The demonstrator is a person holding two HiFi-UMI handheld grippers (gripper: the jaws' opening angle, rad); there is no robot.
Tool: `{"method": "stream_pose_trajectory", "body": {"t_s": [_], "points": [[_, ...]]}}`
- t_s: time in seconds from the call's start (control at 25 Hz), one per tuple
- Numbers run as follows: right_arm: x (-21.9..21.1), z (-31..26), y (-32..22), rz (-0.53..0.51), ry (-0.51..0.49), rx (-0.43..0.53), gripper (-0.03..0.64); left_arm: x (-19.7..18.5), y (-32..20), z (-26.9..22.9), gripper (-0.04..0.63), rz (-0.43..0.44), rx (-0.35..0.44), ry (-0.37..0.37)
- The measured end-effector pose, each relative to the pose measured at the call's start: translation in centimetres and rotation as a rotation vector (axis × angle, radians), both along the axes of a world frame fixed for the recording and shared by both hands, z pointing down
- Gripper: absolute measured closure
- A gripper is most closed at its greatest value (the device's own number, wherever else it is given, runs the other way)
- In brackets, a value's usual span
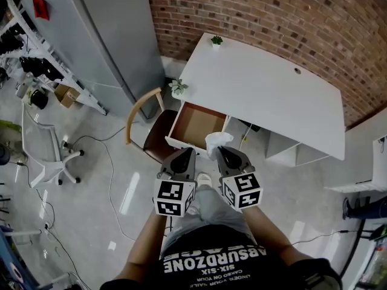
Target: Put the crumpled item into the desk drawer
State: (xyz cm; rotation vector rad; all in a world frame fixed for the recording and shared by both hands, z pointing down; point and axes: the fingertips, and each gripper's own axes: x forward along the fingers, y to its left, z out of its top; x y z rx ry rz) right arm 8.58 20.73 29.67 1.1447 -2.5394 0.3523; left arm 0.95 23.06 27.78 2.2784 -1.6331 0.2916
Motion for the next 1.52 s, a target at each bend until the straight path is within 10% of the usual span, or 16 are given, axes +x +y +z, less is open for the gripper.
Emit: {"method": "stream_pose_trajectory", "body": {"t_s": [1.52], "points": [[-1.6, 3.5, -16.9, -0.069, 0.025, -0.032, 0.615, -2.2, -14.6, 4.4, 0.591, -0.077, -0.084, -0.013]]}}
